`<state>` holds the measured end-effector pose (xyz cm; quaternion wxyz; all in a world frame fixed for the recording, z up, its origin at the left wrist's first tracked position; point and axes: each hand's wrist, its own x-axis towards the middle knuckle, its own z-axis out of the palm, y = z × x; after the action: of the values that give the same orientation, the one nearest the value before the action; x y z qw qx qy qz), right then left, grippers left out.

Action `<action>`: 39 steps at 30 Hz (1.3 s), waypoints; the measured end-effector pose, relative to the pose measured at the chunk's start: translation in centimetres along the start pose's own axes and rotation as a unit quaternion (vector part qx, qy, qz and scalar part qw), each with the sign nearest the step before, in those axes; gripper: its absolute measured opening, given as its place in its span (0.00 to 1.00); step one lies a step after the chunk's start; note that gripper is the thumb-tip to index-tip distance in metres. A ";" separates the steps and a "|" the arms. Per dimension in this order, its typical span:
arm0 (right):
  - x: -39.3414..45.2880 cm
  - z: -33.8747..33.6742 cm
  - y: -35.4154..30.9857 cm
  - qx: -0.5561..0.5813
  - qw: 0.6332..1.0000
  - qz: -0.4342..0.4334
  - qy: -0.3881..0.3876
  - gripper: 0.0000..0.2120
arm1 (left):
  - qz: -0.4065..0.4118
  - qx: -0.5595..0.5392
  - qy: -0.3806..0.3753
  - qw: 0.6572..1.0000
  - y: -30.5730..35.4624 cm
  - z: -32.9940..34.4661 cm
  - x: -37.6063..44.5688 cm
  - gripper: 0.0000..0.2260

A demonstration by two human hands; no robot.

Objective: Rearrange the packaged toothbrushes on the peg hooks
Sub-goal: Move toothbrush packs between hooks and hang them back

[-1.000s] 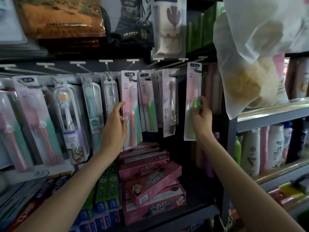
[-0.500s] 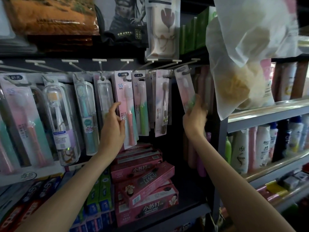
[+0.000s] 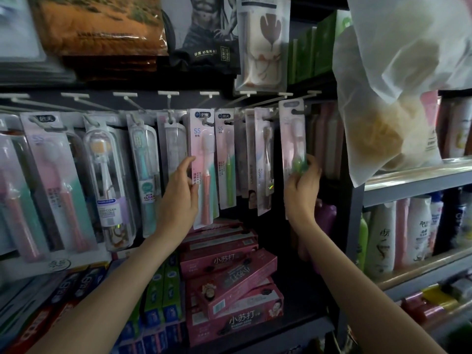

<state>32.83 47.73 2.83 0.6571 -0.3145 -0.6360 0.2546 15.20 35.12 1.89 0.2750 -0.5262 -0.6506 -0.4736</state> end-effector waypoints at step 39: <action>-1.1 4.6 -0.4 -0.114 0.980 -0.133 -0.100 0.14 | 0.007 0.016 0.006 1.000 0.0 -0.2 0.0 0.23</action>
<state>28.12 47.07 2.30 0.5780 -0.2730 -0.7594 0.1215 15.14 34.94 1.94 0.2907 -0.5237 -0.6525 -0.4641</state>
